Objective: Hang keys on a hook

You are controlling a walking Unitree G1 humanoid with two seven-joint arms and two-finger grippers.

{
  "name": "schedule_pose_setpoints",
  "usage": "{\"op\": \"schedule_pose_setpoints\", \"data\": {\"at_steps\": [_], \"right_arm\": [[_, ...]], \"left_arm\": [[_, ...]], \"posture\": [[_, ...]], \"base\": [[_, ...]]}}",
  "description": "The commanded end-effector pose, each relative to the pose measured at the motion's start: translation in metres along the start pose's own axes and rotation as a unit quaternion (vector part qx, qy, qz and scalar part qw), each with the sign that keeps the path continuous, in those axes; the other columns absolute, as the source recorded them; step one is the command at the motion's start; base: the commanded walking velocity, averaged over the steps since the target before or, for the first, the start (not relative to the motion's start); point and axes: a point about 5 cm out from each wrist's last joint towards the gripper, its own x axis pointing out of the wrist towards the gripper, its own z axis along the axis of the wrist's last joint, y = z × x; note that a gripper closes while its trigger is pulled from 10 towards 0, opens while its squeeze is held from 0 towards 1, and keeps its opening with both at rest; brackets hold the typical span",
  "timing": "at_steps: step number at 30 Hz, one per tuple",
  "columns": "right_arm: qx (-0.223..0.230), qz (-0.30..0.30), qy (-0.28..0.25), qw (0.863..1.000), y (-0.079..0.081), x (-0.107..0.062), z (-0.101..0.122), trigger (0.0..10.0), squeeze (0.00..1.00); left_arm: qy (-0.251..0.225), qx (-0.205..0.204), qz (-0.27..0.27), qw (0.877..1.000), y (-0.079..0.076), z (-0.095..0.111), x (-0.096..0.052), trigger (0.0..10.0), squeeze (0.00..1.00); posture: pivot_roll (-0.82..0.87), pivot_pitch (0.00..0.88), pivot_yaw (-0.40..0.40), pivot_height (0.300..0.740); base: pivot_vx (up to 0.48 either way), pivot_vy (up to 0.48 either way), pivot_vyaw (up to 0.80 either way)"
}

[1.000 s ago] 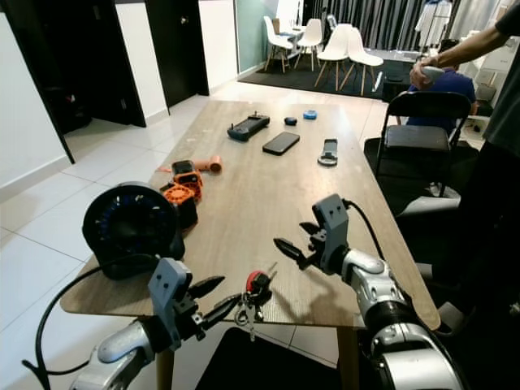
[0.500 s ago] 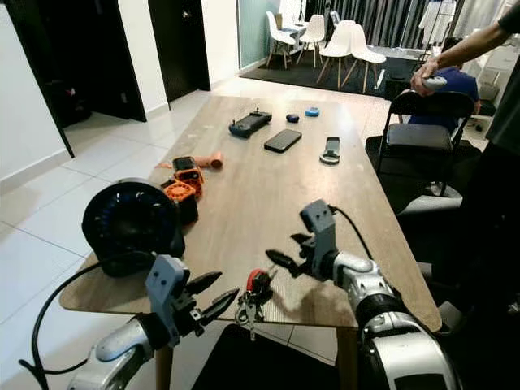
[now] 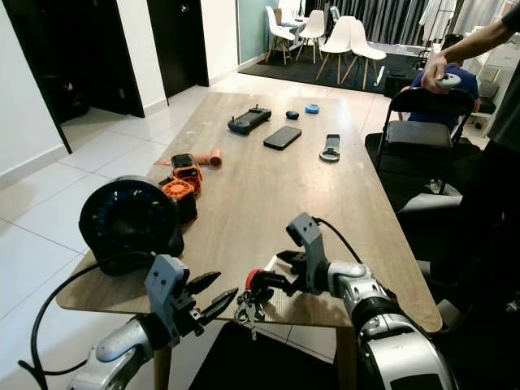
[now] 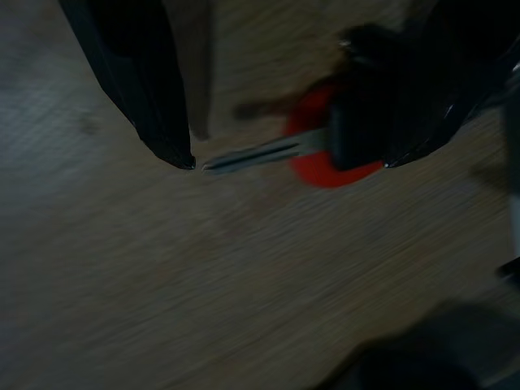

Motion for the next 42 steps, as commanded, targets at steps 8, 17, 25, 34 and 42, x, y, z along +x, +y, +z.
{"op": "schedule_pose_setpoints", "data": {"at_steps": [8, 17, 25, 34, 42], "right_arm": [[-0.01, 0.056, 0.009, 0.998, 0.006, -0.002, -0.007, 10.0, 0.0], [-0.019, 0.04, -0.02, 0.999, 0.004, -0.005, -0.003, 10.0, 0.0], [-0.012, 0.027, -0.046, 0.999, 0.001, -0.006, 0.003, 10.0, 0.0], [0.003, 0.023, -0.06, 0.998, 0.0, -0.007, 0.003, 0.6, 0.0], [0.008, 0.022, -0.062, 0.998, 0.0, -0.007, 0.003, 0.0, 0.0]], "left_arm": [[0.001, -0.002, 0.0, 1.0, -0.002, -0.001, 0.0, 10.0, 0.0], [-0.001, -0.002, -0.003, 1.0, -0.003, -0.001, 0.002, 10.0, 0.0], [0.001, 0.0, -0.005, 1.0, -0.003, -0.002, 0.002, 10.0, 0.0], [0.004, 0.001, -0.006, 1.0, -0.003, -0.003, 0.003, 10.0, 0.0], [0.005, 0.002, -0.007, 1.0, -0.003, -0.003, 0.003, 10.0, 0.0]], "posture": [[0.07, 0.167, -0.033, 0.74], [0.06, 0.162, -0.027, 0.74], [0.07, 0.16, -0.026, 0.74], [0.07, 0.158, -0.026, 0.74], [0.07, 0.158, -0.027, 0.74]], "base": [[0.0, 0.0, 0.0], [0.0, 0.0, 0.0], [0.0, 0.0, 0.0], [0.0, 0.0, 0.0], [0.0, 0.0, 0.0]]}}
